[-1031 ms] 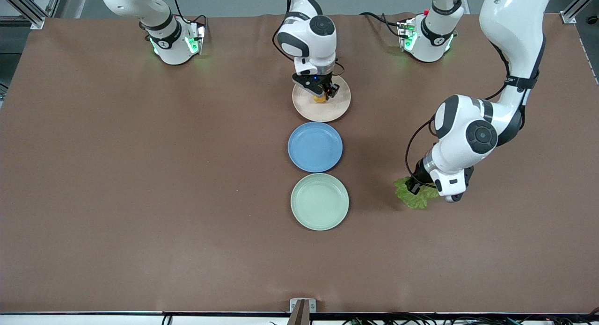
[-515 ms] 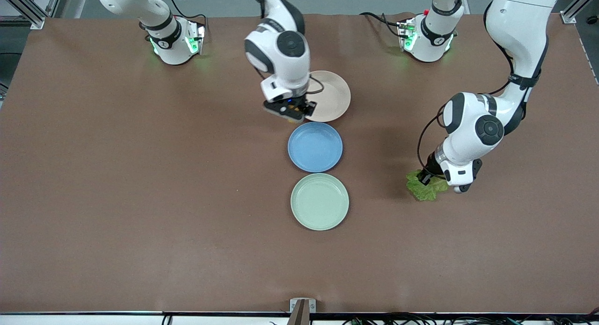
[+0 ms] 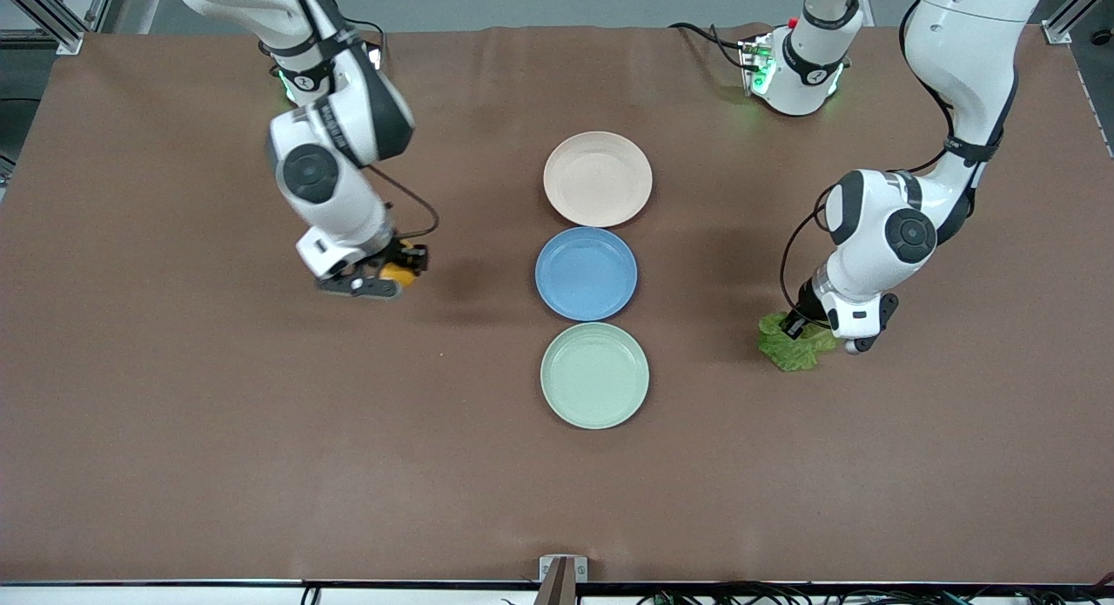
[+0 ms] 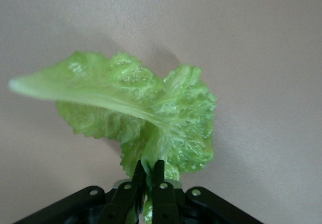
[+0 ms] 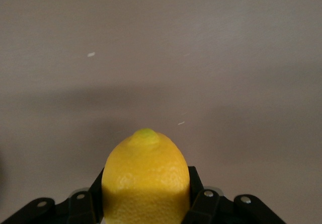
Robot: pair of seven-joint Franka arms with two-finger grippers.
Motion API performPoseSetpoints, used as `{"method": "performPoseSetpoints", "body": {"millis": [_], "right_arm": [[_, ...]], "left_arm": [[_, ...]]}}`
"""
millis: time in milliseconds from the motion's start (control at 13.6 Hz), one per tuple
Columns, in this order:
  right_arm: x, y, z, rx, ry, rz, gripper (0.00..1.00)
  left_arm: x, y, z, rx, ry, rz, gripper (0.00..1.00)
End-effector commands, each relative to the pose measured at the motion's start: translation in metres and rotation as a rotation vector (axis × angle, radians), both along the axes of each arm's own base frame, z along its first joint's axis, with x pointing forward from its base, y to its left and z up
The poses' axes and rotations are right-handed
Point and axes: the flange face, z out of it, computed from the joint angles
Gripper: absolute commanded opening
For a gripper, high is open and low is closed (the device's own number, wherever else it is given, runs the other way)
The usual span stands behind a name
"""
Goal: Pick lemon and lettuce from plates
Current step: 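Carry the lemon away with the right gripper while the left gripper lowers the lettuce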
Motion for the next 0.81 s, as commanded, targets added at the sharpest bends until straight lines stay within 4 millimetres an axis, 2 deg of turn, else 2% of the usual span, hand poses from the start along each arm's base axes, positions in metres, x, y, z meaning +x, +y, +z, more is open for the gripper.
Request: {"method": "performPoseSetpoints", "body": {"millis": [0,74,221,368,589,736], "right_arm": [[0.003,-0.068,-0.010,0.018,-0.017,0.094,0.00],[0.006,-0.090,-0.016,0.023,-0.027,0.114,0.00],[0.010,-0.125,-0.035,0.025,-0.048,0.155,0.00],[0.012,-0.143,-0.060,0.024,-0.043,0.187,0.01],[0.011,-0.154,-0.091,0.022,-0.040,0.209,0.01],[0.007,-0.155,-0.111,0.018,-0.048,0.211,0.01]], "left_arm": [[-0.001,0.003,0.007,0.008,-0.026,-0.059,0.82],[0.002,0.004,0.011,0.008,-0.030,-0.063,0.96],[0.015,0.002,0.027,0.006,-0.050,-0.066,0.97],[0.025,0.002,0.041,0.022,-0.015,-0.113,0.97],[0.046,0.004,0.070,0.068,-0.025,-0.285,0.97],[0.060,0.014,0.092,0.092,-0.042,-0.418,0.99]]}}
